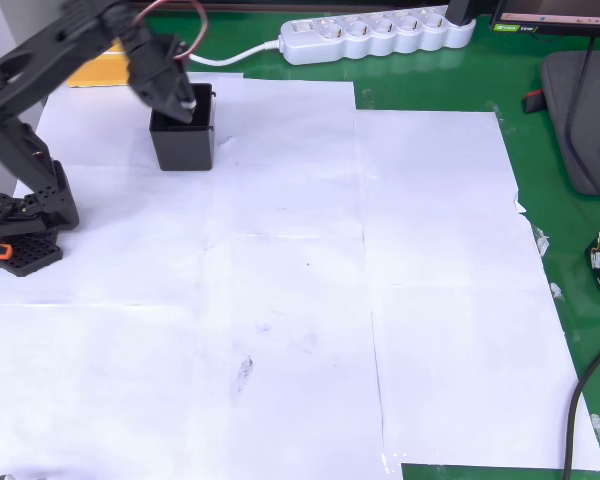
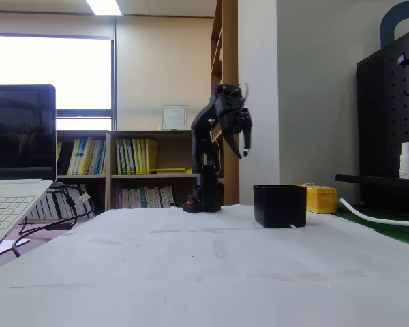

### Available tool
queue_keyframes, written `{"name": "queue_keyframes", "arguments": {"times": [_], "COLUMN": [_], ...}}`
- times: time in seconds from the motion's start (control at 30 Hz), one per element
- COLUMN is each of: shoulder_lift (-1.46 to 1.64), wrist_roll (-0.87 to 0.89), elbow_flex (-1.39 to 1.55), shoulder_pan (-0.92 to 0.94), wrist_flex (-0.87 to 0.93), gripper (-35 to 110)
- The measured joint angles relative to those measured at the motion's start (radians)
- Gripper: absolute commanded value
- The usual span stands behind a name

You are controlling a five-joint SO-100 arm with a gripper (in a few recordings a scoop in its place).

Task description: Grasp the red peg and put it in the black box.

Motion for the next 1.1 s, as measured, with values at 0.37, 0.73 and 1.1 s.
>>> {"name": "queue_keyframes", "arguments": {"times": [0.37,0.73,1.1], "shoulder_lift": [-0.598,-0.957,-1.129], "wrist_roll": [-0.233,-0.387,-0.502], "elbow_flex": [-0.815,-1.247,-1.385], "shoulder_pan": [0.175,0.258,0.273], "wrist_flex": [-0.268,-0.328,-0.172], "gripper": [0,0,0]}}
